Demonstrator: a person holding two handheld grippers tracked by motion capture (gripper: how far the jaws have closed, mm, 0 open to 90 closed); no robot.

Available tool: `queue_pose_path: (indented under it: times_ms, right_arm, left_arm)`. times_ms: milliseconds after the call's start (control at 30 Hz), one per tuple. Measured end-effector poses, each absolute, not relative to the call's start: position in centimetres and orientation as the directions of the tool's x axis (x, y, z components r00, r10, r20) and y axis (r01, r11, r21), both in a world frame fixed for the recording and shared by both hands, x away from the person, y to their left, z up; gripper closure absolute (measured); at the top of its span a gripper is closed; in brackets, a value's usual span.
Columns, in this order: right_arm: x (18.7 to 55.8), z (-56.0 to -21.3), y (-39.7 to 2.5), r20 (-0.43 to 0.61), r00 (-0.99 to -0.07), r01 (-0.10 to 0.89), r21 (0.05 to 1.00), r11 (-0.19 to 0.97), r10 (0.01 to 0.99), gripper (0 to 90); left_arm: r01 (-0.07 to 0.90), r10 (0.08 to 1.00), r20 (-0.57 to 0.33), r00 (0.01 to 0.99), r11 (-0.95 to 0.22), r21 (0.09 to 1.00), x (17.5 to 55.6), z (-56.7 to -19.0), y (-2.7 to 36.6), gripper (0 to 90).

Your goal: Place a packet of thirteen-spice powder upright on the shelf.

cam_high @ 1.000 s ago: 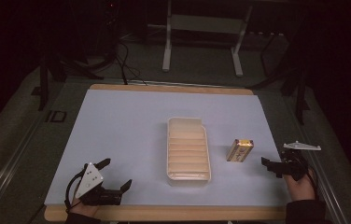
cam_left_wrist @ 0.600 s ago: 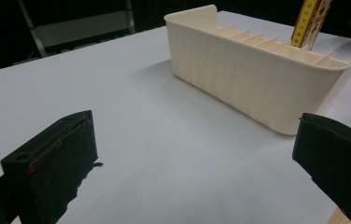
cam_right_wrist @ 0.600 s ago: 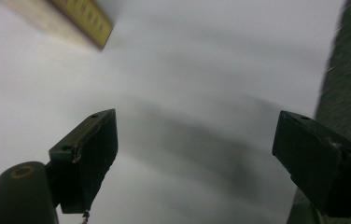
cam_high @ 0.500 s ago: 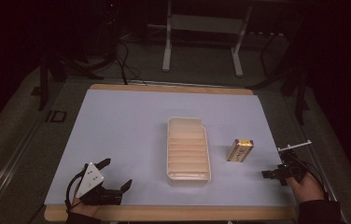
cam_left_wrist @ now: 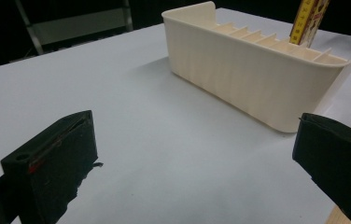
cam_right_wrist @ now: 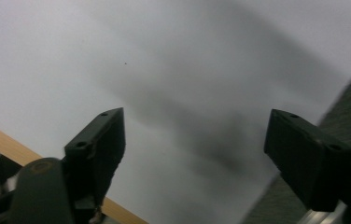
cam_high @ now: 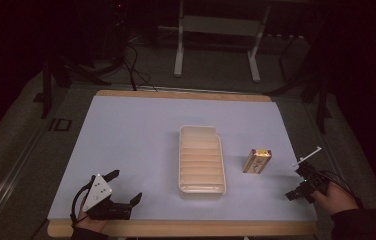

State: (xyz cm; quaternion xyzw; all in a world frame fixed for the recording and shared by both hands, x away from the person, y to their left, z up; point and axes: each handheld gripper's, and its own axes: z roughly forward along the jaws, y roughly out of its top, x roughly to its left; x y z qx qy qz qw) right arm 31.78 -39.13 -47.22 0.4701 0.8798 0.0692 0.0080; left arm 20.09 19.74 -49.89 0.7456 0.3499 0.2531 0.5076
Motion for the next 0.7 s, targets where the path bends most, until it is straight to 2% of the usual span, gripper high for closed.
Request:
queue_pose_path:
  times_ms: [67,167,333,367,467,700]
  right_arm:
    - [31.6,-46.7,-38.9,0.048,-0.604,0.795,0.104,0.597,0.796,20.9]
    - [31.1,-46.2,-38.1,0.103,-0.697,0.717,0.059,0.695,0.71,19.7]
    - [30.8,-46.0,-37.4,0.122,-0.751,0.654,0.011,0.756,0.649,19.6]
    - [30.6,-46.1,-36.9,0.127,-0.781,0.615,-0.013,0.789,0.611,19.6]
    - [30.3,-46.1,-36.4,0.148,-0.803,0.58,-0.023,0.814,0.577,19.5]
    - [29.4,-45.5,-34.5,0.151,-0.914,0.383,0.013,0.924,0.377,16.9]
  left_arm:
    - [0.267,0.777,0.023,0.629,-0.244,0.932,20.1,-49.9,19.7,0.0]
    - [0.267,0.775,0.022,0.632,-0.245,0.932,20.2,-50.0,19.6,0.0]
    - [0.265,0.763,0.019,0.646,-0.248,0.932,20.2,-50.0,19.5,0.0]
    - [0.264,0.762,0.019,0.648,-0.249,0.932,20.2,-50.0,19.5,0.0]
    - [0.264,0.76,0.021,0.65,-0.252,0.931,20.2,-50.0,19.5,0.0]
    - [0.26,0.741,0.027,0.671,-0.269,0.927,20.1,-50.1,19.2,0.0]
